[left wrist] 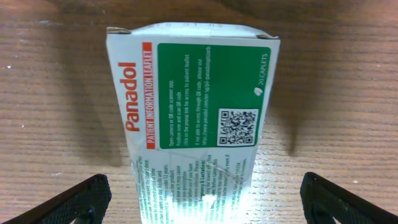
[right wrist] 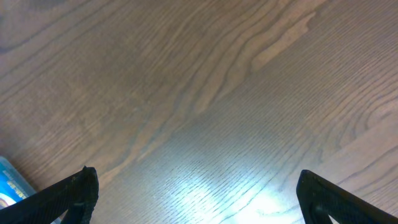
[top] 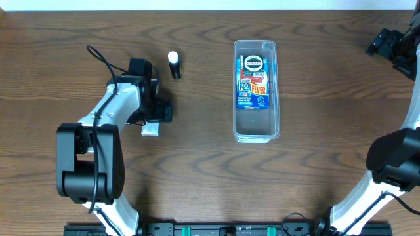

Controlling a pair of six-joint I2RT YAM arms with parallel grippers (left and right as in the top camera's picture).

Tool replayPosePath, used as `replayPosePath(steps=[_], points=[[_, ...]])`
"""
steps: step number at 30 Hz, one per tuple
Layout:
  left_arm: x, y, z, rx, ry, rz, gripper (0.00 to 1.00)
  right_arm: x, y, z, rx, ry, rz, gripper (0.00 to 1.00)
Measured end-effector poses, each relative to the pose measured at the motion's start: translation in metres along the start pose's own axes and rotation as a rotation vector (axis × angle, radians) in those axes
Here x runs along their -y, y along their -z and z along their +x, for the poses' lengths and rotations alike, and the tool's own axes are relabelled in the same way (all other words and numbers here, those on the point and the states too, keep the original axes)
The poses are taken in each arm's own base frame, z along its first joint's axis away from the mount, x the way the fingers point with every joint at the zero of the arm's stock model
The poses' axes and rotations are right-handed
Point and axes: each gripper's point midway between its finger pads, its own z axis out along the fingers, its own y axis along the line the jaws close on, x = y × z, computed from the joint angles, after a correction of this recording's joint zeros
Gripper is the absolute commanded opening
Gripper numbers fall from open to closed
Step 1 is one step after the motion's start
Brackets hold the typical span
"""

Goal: Pack container
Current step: 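Close the left gripper on the Panadol box and lift it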

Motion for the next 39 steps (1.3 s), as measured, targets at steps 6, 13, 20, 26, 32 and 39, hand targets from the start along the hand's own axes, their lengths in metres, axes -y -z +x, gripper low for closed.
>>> replayPosePath(steps=[6,13,20,26,32,39], points=[[-0.004,0.000,0.000,0.002,0.019,-0.021,0.98,0.000,0.000,0.000,0.000,0.000,0.000,0.99],[-0.005,-0.004,0.000,-0.003,0.019,-0.026,0.98,0.000,0.000,0.000,0.000,0.000,0.000,0.99],[-0.004,-0.014,0.003,-0.031,0.022,-0.024,0.98,0.000,0.000,0.000,0.000,0.000,0.000,0.99],[-0.004,-0.014,0.000,-0.019,0.022,-0.023,0.98,0.000,0.000,0.000,0.000,0.000,0.000,0.99],[-0.004,-0.014,-0.004,-0.004,0.028,-0.021,0.80,0.000,0.000,0.000,0.000,0.000,0.000,0.99],[-0.004,-0.014,-0.004,-0.001,0.026,-0.022,0.70,0.000,0.000,0.000,0.000,0.000,0.000,0.99]])
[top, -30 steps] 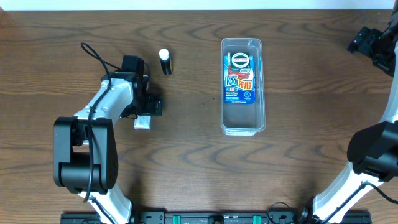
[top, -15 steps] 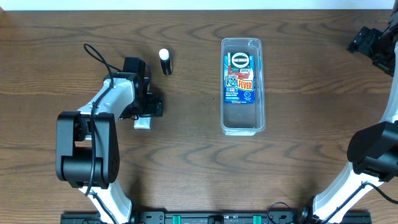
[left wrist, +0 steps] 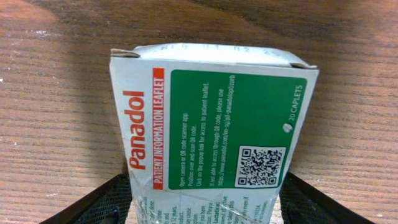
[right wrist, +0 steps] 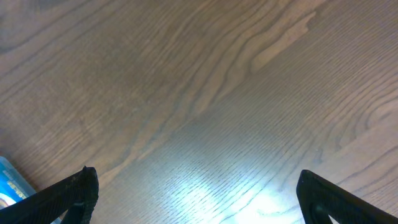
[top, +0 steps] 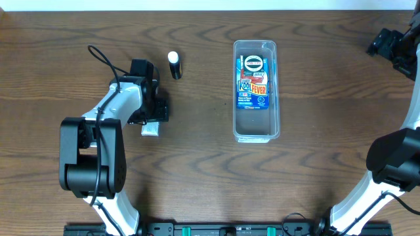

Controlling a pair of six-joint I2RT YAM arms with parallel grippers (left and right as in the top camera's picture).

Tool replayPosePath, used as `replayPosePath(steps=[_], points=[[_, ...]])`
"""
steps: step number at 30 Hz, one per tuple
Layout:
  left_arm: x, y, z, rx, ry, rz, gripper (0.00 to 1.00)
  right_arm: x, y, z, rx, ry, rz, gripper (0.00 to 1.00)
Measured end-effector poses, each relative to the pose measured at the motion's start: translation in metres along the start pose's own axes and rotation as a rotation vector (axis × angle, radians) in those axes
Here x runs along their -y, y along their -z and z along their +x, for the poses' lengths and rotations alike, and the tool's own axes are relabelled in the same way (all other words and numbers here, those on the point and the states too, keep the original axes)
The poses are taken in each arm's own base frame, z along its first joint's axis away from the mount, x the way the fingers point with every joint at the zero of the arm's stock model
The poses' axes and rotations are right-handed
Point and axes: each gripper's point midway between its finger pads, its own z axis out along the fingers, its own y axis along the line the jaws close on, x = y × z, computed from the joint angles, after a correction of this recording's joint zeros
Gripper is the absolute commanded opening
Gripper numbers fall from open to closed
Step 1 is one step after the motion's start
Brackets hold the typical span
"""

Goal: Pack container
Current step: 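Close the left gripper on the Panadol box and lift it, then carry the Panadol box with the left gripper over the container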

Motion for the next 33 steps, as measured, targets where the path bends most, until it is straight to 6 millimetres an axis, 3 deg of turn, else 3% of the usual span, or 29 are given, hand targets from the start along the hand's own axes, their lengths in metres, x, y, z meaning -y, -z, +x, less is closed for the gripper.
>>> replayPosePath(steps=[4,10,13,23,28,33], points=[[0.000,0.000,0.000,-0.002,0.003,0.000,0.55,0.000,0.000,0.000,0.000,0.000,0.000,0.99],[0.000,0.000,0.001,-0.006,0.003,-0.002,0.54,0.000,0.000,0.000,0.000,0.000,0.000,0.99],[-0.001,0.000,0.003,-0.010,0.006,-0.003,0.44,0.000,0.000,0.000,0.000,0.000,0.000,0.99],[-0.003,0.007,0.014,-0.049,0.003,-0.013,0.44,0.000,0.000,0.000,0.000,0.000,0.000,0.99],[0.003,0.027,0.016,-0.033,0.004,0.025,0.44,0.000,0.000,0.000,0.000,0.000,0.000,0.99],[0.025,0.071,0.004,0.069,0.003,0.135,0.44,0.000,0.000,0.000,0.000,0.000,0.000,0.99]])
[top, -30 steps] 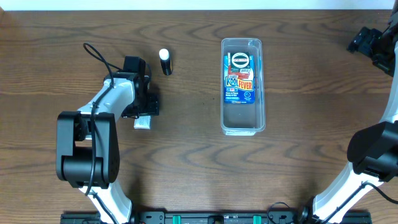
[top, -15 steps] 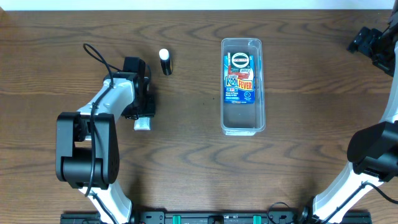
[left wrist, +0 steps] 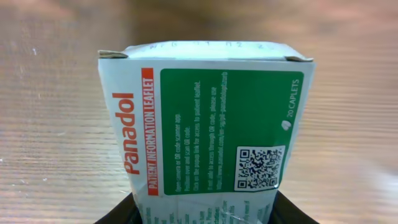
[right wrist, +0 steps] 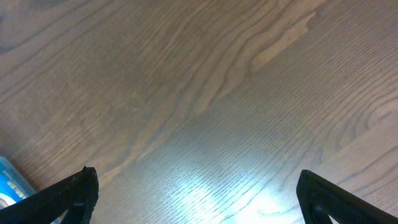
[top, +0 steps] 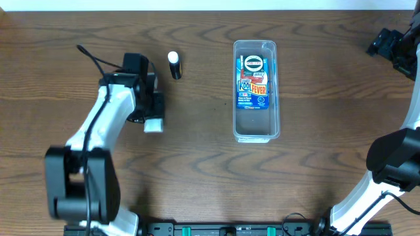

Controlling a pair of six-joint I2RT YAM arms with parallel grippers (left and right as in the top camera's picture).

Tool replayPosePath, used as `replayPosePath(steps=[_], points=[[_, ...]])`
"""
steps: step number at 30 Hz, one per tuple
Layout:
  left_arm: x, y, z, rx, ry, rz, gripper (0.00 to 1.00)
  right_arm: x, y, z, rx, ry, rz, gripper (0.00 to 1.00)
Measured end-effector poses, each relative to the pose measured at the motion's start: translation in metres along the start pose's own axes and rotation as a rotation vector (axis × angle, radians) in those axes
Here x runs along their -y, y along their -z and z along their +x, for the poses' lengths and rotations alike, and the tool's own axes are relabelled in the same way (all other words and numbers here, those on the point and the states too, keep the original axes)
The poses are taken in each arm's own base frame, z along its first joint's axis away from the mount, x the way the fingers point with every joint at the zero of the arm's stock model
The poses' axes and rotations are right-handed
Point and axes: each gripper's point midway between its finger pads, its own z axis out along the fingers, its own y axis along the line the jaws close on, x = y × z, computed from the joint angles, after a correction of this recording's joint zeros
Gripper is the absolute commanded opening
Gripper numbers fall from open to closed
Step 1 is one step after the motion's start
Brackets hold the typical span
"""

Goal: Pack container
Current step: 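Carry the Panadol box with the left gripper over the container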

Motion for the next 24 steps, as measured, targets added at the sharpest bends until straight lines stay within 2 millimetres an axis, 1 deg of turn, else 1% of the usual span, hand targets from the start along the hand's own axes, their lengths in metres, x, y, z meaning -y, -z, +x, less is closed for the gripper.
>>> replayPosePath(steps=[3,6,8,9,11,14,16,19,22,24], points=[[0.028,0.034,-0.009,0.094,-0.019,0.077,0.44,0.000,0.000,0.000,0.000,0.000,0.000,0.99],[0.062,0.071,-0.012,0.189,-0.050,0.151,0.44,0.000,0.000,0.000,0.000,0.000,0.000,0.99],[0.091,0.097,-0.013,0.266,-0.084,0.210,0.42,0.000,0.000,0.000,0.000,0.000,0.000,0.99],[0.103,0.107,-0.014,0.297,-0.101,0.238,0.41,0.000,0.000,0.000,0.000,0.000,0.000,0.99],[0.136,0.128,-0.015,0.369,-0.139,0.312,0.41,0.000,0.000,0.000,0.000,0.000,0.000,0.99],[0.182,0.151,-0.013,0.451,-0.201,0.417,0.41,0.000,0.000,0.000,0.000,0.000,0.000,0.99],[0.206,0.156,-0.007,0.463,-0.230,0.461,0.41,0.000,0.000,0.000,0.000,0.000,0.000,0.99],[0.233,0.152,0.003,0.463,-0.254,0.484,0.41,0.000,0.000,0.000,0.000,0.000,0.000,0.99],[0.258,0.138,0.010,0.447,-0.270,0.496,0.41,0.000,0.000,0.000,0.000,0.000,0.000,0.99],[0.273,0.126,0.010,0.440,-0.268,0.503,0.41,0.000,0.000,0.000,0.000,0.000,0.000,0.99]])
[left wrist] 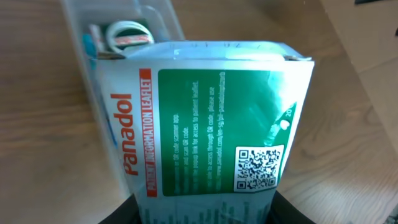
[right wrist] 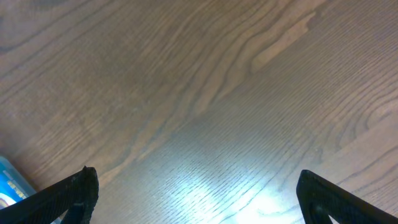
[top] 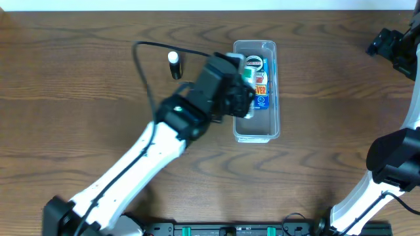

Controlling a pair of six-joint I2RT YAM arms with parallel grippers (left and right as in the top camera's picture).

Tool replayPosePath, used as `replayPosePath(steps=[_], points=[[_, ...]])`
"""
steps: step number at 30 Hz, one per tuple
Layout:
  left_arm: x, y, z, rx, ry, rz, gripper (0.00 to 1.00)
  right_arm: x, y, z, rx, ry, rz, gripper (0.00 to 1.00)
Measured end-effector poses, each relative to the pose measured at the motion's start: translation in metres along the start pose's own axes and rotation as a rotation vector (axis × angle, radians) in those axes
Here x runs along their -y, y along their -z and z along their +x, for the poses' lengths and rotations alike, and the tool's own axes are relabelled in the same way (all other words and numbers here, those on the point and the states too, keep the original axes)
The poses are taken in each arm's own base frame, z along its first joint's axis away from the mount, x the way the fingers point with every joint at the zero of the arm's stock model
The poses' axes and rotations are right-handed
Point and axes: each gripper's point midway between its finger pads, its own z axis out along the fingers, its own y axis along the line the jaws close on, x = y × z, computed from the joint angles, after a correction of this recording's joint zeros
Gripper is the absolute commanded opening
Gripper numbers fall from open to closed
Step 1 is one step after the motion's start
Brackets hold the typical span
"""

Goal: Pack container
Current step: 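Carry the Panadol box with the left gripper over the container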

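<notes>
My left gripper (top: pixel 241 98) is shut on the white and green Panadol box (left wrist: pixel 205 118), which it holds over the left side of the clear plastic container (top: pixel 256 90). Inside the container lies a blue Kool Fever packet (top: pixel 261 82), partly hidden by my left arm. In the left wrist view the box fills the frame, with the container (left wrist: pixel 118 25) behind it. A small black tube with a white cap (top: pixel 174 65) lies on the table to the left of the container. My right gripper (right wrist: pixel 196 205) stands open over bare wood at the far right.
The dark wooden table (top: pixel 315 164) carries only these things. My left arm stretches from the front left up to the container. My right arm (top: pixel 397 52) sits at the table's far right corner.
My left gripper has moved right with the Panadol box, from the table left of the tube to above the container. The right arm has not moved.
My left gripper stood open around the Panadol box lying on the table at the left. Then its fingers were against the box's sides. Then it held the box lifted off the wood. Now the box hangs over the container.
</notes>
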Motion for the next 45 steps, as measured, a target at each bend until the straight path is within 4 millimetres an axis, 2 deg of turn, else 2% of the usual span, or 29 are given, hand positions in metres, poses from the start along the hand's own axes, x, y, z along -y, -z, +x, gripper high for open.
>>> replayPosePath(steps=[8,11,14,23,31,45], points=[[0.022,-0.056,0.019,-0.024,-0.019,0.035,0.40,0.000,0.000,0.000,0.000,0.000,0.000,0.99],[0.020,-0.070,0.030,-0.047,-0.016,0.016,0.40,0.000,0.000,0.000,0.000,0.000,0.000,0.99],[0.009,-0.081,0.035,-0.056,-0.012,-0.031,0.40,0.000,0.000,0.000,0.000,0.000,0.000,0.99],[-0.014,-0.090,0.031,-0.010,0.016,-0.146,0.40,0.000,0.000,0.000,0.000,0.000,0.000,0.99],[-0.026,-0.104,0.041,-0.028,0.052,-0.185,0.40,0.000,0.000,0.000,0.000,0.000,0.000,0.99],[-0.027,-0.121,0.060,-0.070,0.047,-0.201,0.40,0.000,0.000,0.000,0.000,0.000,0.000,0.99]])
